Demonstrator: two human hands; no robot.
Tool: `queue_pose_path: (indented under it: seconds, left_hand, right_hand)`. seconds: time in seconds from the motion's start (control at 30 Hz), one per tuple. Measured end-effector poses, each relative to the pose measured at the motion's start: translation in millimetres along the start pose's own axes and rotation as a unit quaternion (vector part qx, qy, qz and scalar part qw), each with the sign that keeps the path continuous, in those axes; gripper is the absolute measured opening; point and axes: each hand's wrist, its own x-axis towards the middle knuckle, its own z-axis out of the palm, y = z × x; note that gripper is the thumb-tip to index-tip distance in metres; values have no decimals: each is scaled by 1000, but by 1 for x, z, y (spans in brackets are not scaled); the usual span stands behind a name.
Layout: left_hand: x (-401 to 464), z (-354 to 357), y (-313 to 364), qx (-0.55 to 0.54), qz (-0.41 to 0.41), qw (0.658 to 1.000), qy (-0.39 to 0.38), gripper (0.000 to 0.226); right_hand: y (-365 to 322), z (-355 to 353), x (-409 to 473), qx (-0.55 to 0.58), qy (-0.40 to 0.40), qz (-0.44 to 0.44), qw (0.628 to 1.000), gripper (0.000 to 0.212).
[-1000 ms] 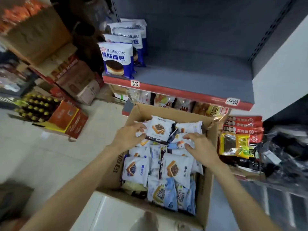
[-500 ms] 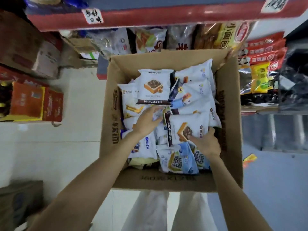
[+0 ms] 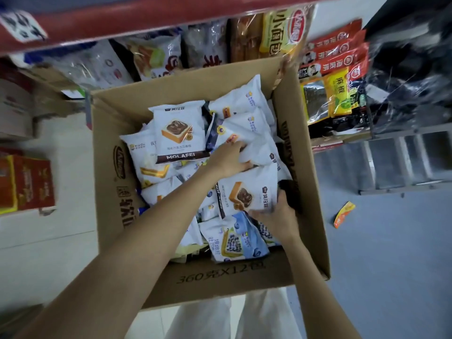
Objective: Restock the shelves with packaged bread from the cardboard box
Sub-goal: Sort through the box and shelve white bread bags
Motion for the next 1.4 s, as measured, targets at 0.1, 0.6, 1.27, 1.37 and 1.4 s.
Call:
queue_pose_path:
  seconds: [0.1, 0.6, 1.27, 1.37, 1.4]
  left_hand:
    - [-2, -3, -5, 8, 3, 1000, -15, 64]
    - [-78, -25, -53, -449, -149, 835, 280, 60]
    - [-279, -127, -2, -402, -129, 782, 458, 40]
    - [-306, -149, 27, -365, -118, 783, 490, 38]
    - [-315, -158, 37, -361, -112, 778, 502, 36]
  right_hand:
    - [-1, -6, -1, 62, -21, -9, 998, 60]
    - [-25, 8, 6, 332, 51, -14, 942, 50]
    - [-138, -106, -134, -121, 213, -465, 851, 28]
    - [-165, -136, -163, -118, 194, -490, 842, 20]
    - [-176, -145, -173, -106, 186, -504, 837, 22]
